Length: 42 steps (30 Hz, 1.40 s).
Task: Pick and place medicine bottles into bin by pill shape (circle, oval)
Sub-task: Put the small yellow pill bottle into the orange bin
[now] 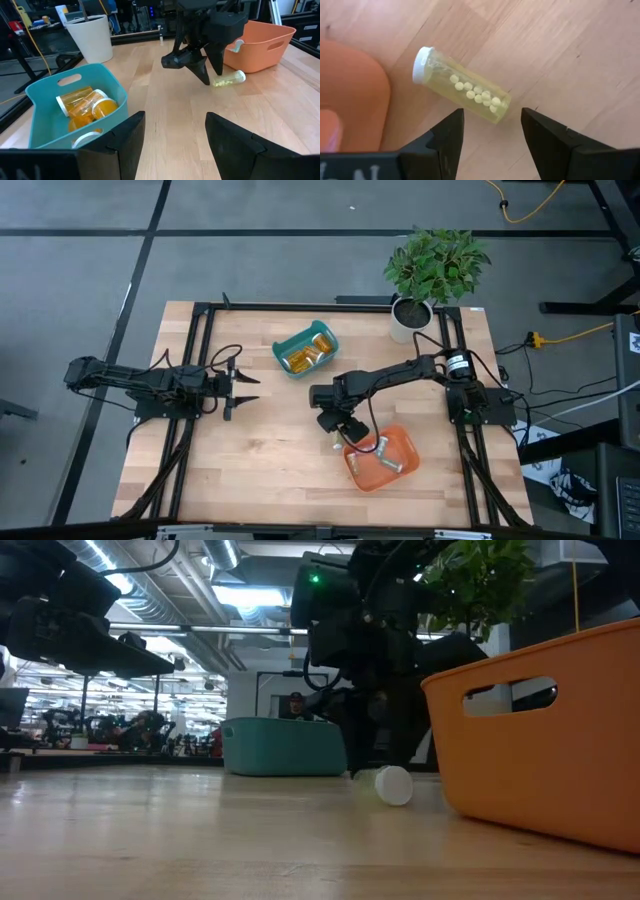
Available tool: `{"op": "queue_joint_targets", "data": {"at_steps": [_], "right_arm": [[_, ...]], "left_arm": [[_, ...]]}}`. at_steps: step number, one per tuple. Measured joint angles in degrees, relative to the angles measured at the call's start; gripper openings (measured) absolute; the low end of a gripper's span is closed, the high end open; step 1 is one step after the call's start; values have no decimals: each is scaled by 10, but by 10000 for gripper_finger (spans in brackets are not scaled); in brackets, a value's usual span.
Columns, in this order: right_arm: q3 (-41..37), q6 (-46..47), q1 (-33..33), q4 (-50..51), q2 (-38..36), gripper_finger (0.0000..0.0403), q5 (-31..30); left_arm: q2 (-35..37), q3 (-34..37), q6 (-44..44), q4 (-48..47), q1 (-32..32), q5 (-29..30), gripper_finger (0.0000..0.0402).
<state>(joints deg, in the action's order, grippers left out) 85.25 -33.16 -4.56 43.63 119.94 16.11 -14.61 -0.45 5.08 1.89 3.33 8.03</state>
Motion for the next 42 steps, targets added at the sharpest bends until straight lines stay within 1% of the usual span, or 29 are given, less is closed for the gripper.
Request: {"op": "queue_joint_targets", "data": {"at_steps": [4,10,14,16,19,21,23,24,25,27,29,34,37,39,42], "right_arm": [[0,17,0,-14,0,200,-2],[0,76,0,-55,0,200,-1],[18,114,0,-74,0,200,-1],[32,148,0,-79,0,200,-1],[69,241,-1,-84,-1,200,0],[96,341,-1,-69,-2,200,0],[123,463,-1,-37,-2,200,0],[136,509,-1,-19,-2,200,-5],[146,537,-3,0,-2,200,-14],[158,550,-7,40,-2,200,-47],[159,552,-14,54,-2,200,-72],[138,563,-35,18,-2,200,-83],[129,619,-46,20,-2,200,-89],[121,650,-50,38,-2,200,-96],[100,698,-51,50,-1,200,-128]], "left_arm": [[0,0,0,0,0,0,202],[0,0,0,0,0,0,202],[0,0,0,0,0,0,202],[0,0,0,0,0,0,202],[0,0,0,0,0,0,202],[0,0,0,0,0,0,202],[0,0,0,0,0,0,202],[0,0,0,0,0,0,202],[0,0,0,0,0,0,202],[0,0,0,0,0,0,202],[0,0,0,0,0,0,202],[0,0,0,0,0,0,202],[0,0,0,0,0,0,202],[0,0,0,0,0,0,202],[0,0,0,0,0,0,202]]}}
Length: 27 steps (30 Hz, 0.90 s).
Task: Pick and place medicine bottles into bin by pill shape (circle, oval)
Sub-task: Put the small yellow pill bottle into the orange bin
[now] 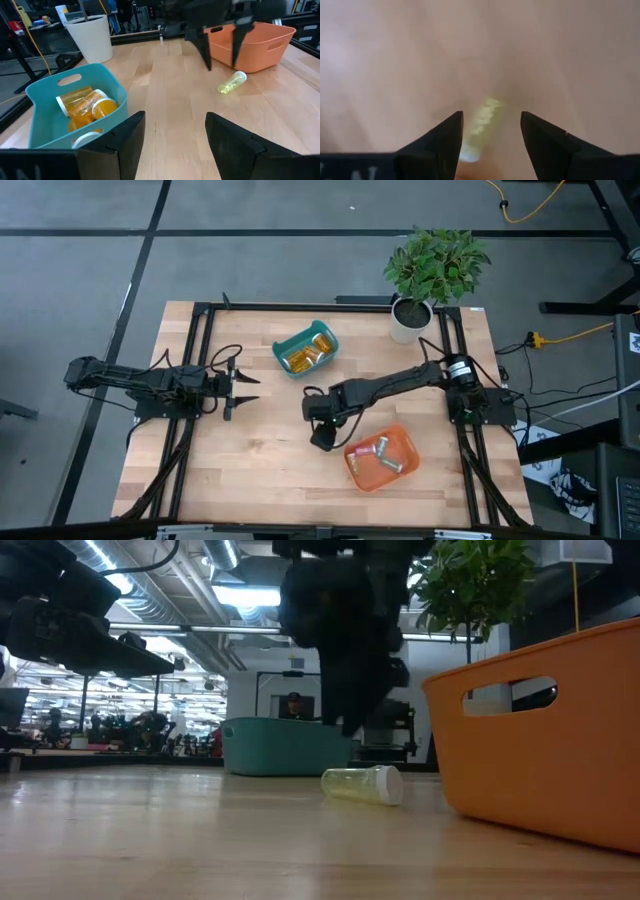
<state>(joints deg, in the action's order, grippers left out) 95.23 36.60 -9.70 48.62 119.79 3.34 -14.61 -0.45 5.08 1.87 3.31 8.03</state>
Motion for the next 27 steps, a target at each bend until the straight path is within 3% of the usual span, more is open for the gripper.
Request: {"op": "queue_joint_targets", "data": {"at_steps": [7,17,27], "right_arm": [[-17,35,3,1,0,200,-22],[-8,50,-7,-3,50,200,22],[-3,53,-11,3,60,200,24]], "left_arm": [[0,0,0,0,0,0,202],[0,0,0,0,0,0,202],[0,0,1,0,0,0,202]]}}
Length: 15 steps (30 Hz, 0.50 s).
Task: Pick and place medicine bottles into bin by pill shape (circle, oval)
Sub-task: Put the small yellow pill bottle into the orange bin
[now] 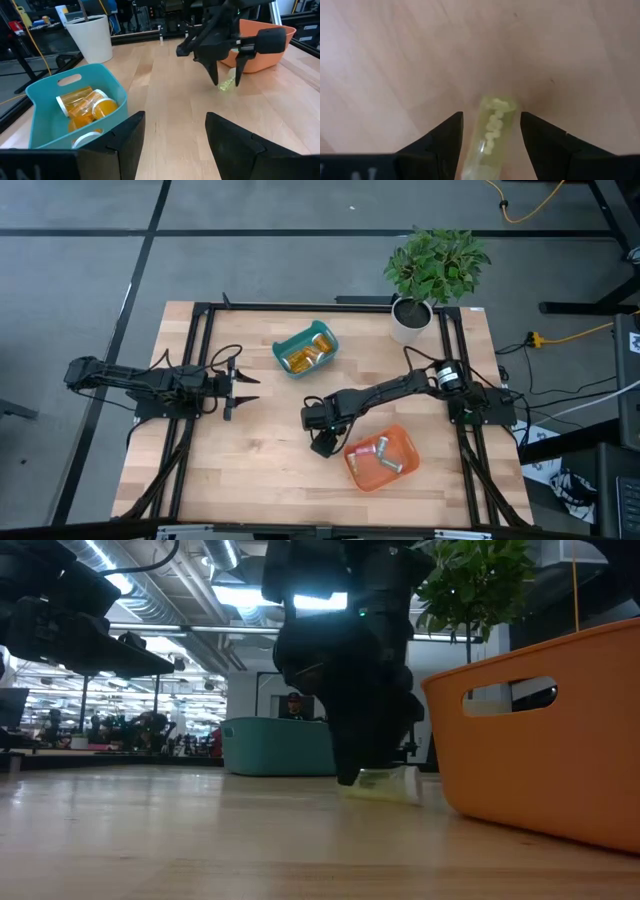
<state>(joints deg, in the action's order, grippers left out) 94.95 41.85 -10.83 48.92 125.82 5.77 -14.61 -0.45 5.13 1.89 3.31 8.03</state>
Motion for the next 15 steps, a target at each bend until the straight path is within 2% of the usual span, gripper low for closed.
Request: {"op": "queue_joint_targets", "data": {"at_steps": [11,15], "right_arm": [[2,-11,12,30,16,200,4],[8,-17,13,43,17,186,5]], "left_arm": [[0,0,0,0,0,0,202],[0,0,0,0,0,0,202]]}}
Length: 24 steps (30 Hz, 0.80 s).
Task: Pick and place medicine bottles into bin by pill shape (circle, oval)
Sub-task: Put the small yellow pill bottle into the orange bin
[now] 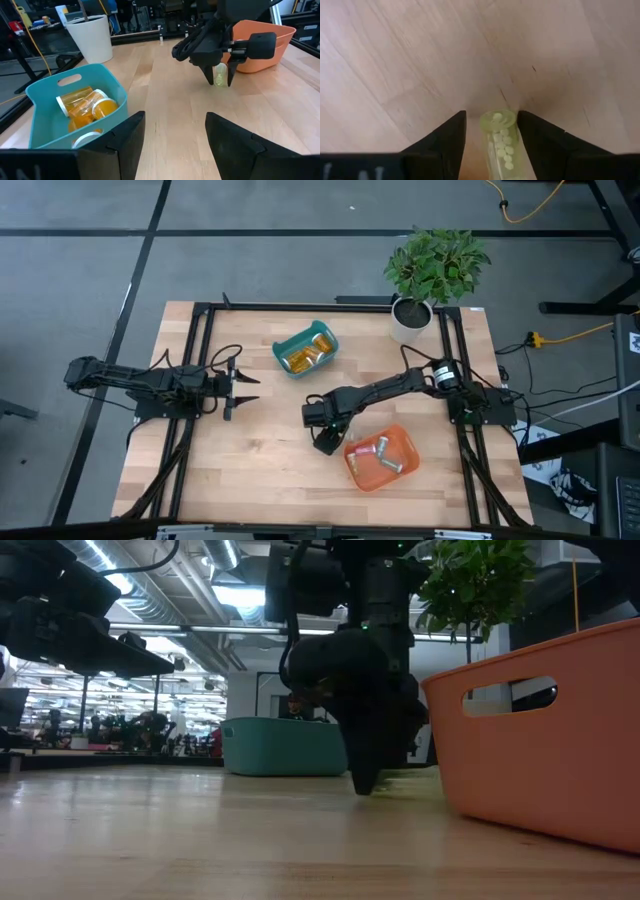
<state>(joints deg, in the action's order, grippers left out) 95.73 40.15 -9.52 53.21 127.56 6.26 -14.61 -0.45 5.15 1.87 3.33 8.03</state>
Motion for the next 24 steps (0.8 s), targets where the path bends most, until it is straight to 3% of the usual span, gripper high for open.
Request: {"op": "queue_joint_targets", "data": {"at_steps": [10,15,19,24], "right_arm": [[0,-17,9,11,1,114,1],[16,-45,16,25,4,106,3],[60,-75,20,55,7,113,-35],[153,-107,17,164,5,106,-111]], "left_arm": [[0,0,0,0,0,0,202],[0,0,0,0,0,0,202],[0,0,0,0,0,0,202],[0,0,0,0,0,0,202]]}}
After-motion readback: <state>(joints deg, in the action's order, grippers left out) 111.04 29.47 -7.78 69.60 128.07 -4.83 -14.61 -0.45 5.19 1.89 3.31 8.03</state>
